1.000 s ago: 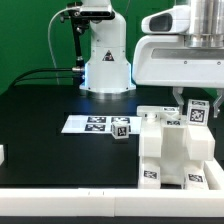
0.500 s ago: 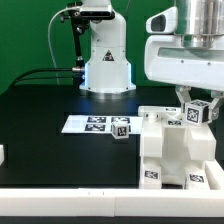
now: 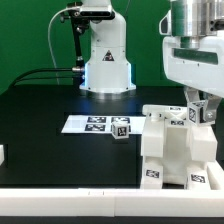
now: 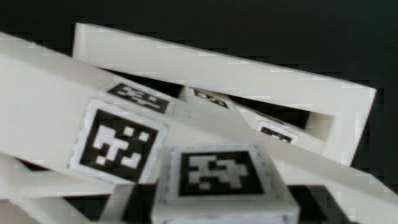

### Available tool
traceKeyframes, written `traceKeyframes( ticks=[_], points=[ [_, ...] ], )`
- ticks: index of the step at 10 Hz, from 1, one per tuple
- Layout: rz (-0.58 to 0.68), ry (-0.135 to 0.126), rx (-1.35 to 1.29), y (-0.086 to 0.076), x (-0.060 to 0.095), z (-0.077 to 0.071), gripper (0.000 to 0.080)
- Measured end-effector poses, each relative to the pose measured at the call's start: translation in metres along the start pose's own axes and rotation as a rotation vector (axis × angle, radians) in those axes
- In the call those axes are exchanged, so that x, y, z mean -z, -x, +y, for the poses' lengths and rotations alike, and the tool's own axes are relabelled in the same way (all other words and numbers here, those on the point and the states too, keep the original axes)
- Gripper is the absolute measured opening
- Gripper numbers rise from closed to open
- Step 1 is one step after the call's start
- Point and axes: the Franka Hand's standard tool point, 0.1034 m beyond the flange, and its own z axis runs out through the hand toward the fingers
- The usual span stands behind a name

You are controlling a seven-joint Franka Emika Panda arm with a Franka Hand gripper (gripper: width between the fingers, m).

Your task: Assemble chair

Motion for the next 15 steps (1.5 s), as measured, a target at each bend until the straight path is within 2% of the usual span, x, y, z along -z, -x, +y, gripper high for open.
traceKeyframes(
  ticks=[1,2,3,4,5,6,7,8,12,13,14,15],
  points=[
    [0.000,0.000,0.007,0.0004,0.0002,0.0000,0.0272],
    [0.000,0.001,0.007,0.0004,-0.0002,0.0001,0.0348],
    [0.000,0.001,0.009,0.0006,-0.0004,0.0002,0.0348],
    [0.003,0.005,0.049,0.0010,-0.0004,0.0006,0.0490],
    [0.001,0.011,0.121,0.0024,-0.0005,0.0012,0.0597],
    [0.001,0.011,0.206,0.0017,-0.0002,0.0012,0.0597],
    [0.005,0.014,0.361,0.0029,0.0005,0.0012,0.0639],
    [0.009,0.018,0.539,0.0052,0.0005,0.0012,0.0646],
    [0.009,0.022,0.827,0.0043,-0.0001,0.0016,0.0649],
    [0.007,0.047,1.085,0.0014,0.0030,0.0004,0.0649],
    [0.006,0.047,1.131,-0.0009,0.0028,0.0006,0.0649],
    [0.007,0.047,1.109,-0.0003,0.0023,0.0009,0.0602]
  ],
)
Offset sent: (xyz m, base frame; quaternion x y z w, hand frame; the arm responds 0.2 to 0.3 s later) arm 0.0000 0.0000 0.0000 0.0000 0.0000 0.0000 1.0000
